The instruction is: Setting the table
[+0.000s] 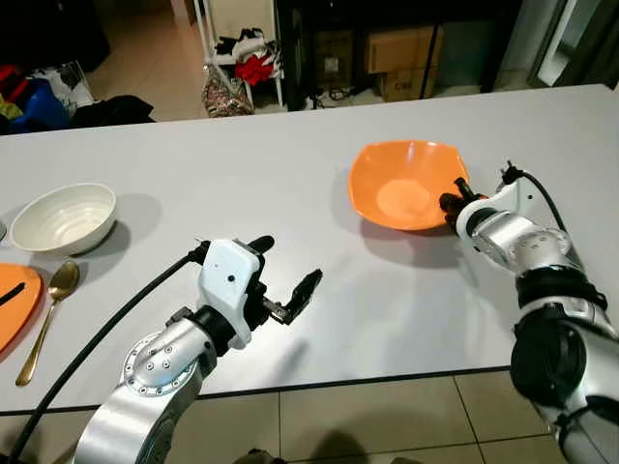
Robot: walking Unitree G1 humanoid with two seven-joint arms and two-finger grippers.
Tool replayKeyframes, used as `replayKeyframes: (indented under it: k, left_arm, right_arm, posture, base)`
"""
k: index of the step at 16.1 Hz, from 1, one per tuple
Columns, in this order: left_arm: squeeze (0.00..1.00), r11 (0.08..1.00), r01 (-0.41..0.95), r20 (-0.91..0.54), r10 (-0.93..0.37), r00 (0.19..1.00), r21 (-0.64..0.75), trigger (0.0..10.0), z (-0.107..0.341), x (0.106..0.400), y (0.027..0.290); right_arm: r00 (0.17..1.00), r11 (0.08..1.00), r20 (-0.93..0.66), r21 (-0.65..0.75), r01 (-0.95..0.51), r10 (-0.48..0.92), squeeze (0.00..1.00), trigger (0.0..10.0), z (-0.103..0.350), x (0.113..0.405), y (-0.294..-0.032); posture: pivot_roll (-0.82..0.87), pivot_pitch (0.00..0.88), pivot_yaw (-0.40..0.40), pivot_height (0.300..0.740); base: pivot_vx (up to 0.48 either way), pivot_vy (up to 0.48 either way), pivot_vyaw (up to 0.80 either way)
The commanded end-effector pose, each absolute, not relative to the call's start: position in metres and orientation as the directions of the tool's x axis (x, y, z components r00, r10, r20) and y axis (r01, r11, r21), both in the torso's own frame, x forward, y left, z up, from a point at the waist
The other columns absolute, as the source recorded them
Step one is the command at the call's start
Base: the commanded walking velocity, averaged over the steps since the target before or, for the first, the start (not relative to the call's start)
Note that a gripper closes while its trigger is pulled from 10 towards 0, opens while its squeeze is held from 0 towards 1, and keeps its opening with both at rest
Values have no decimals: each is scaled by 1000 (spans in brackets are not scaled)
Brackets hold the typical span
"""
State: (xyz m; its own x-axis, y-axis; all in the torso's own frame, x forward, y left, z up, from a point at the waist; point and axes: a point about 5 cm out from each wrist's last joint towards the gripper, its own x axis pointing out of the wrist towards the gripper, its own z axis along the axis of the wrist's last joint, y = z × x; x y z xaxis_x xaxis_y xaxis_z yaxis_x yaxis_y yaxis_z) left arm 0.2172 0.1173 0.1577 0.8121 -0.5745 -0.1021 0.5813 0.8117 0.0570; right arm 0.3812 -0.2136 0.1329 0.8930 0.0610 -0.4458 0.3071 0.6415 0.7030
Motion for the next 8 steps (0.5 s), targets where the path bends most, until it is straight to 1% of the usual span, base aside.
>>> replayKeyframes:
  k: [1,3,7,8]
  left_arm:
    - [0,810,583,-103,-576,811,64,10000,160,215,119]
    - [0,791,611,-120,-603,789,45,10000,159,210,116]
    - [0,779,627,-129,-619,775,30,10000,159,209,114]
    - [0,776,630,-131,-622,772,28,10000,159,209,113]
  right_arm:
    - [915,641,-399,718,270,61,0,10000,147,388,-212]
    - [914,619,-405,723,305,24,0,10000,148,391,-216]
    - [899,611,-438,711,348,-3,0,10000,143,389,-221]
    - [894,608,-448,708,359,-7,27,10000,142,388,-222]
  posture:
    - [-43,10,93,740]
    - [-42,10,88,740]
    - [-49,6,87,740]
    - [-52,5,87,740]
  base:
    - [0,0,0]
    - [0,0,0]
    - [0,0,0]
    - [0,0,0]
